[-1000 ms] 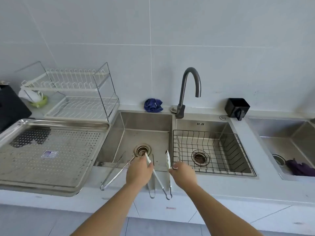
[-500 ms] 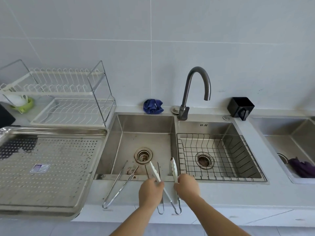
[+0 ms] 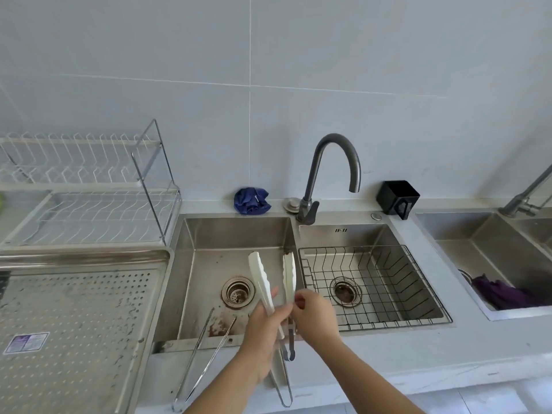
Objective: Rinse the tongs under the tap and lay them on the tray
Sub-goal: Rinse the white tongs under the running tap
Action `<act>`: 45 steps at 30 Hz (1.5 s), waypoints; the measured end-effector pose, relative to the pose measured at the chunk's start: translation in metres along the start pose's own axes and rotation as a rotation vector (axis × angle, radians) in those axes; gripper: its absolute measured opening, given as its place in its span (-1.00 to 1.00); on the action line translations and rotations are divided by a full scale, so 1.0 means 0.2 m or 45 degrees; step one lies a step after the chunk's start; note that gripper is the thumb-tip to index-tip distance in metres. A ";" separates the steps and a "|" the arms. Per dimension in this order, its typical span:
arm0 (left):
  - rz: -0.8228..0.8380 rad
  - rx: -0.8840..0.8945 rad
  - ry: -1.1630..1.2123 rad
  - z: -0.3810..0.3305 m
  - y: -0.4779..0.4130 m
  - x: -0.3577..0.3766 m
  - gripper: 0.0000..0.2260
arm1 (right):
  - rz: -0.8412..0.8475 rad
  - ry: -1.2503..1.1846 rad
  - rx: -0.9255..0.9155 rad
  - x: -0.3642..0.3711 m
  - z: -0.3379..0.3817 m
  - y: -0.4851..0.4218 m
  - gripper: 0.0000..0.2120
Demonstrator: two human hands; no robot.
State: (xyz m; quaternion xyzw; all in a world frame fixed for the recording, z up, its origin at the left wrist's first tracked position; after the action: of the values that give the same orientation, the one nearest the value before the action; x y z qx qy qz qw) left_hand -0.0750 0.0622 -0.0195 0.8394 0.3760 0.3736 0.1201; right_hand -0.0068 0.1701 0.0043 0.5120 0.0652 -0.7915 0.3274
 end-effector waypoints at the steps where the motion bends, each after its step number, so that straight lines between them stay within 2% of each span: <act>1: 0.036 -0.043 0.079 0.00 -0.02 0.01 -0.67 | -0.001 -0.014 -0.026 -0.01 0.02 -0.01 -0.82; 4: 0.044 -0.045 0.173 -0.04 -0.07 0.02 -0.62 | 0.023 -0.040 -0.109 -0.04 0.07 -0.06 -0.86; 8: -0.050 0.012 0.129 -0.11 -0.13 0.00 -0.62 | 0.148 -0.320 -0.122 -0.11 0.05 -0.24 -0.82; 11: -0.133 0.071 0.103 -0.16 -0.20 -0.01 -0.71 | 0.079 -0.581 0.033 -0.27 -0.04 -0.52 -0.88; 13: -0.194 0.097 0.110 -0.18 -0.24 0.00 -0.72 | 0.038 -0.832 0.167 -0.38 -0.12 -0.72 -0.83; 18: -0.300 0.159 0.171 -0.18 -0.29 0.05 -0.72 | 0.149 -1.197 0.306 -0.53 -0.17 -1.12 -0.71; 22: -0.418 0.251 0.203 -0.17 -0.31 0.10 -0.76 | 0.294 -1.107 0.220 -0.53 -0.14 -1.27 -0.63; 29: -0.475 0.337 0.237 -0.18 -0.29 0.16 -0.79 | 0.373 -1.035 0.204 -0.47 -0.14 -1.38 -0.70; 45: -0.448 0.284 0.180 -0.19 -0.28 0.09 -0.84 | 0.142 -0.964 0.173 -0.39 -0.20 -1.41 -0.77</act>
State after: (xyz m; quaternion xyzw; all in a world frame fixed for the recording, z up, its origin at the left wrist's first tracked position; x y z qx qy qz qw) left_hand -0.1259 0.1106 -0.0113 0.7407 0.5632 0.3609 0.0630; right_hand -0.1202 0.4419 -0.0128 0.2067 -0.1408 -0.9080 0.3362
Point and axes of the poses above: each hand's wrist, its own y-axis away from the middle knuckle, its own x-axis out of the palm, z = x × y, the point moved 6 cm from there along -y, towards the middle knuckle, and after that the axes turned 15 degrees about y, right-handed, at the moved point
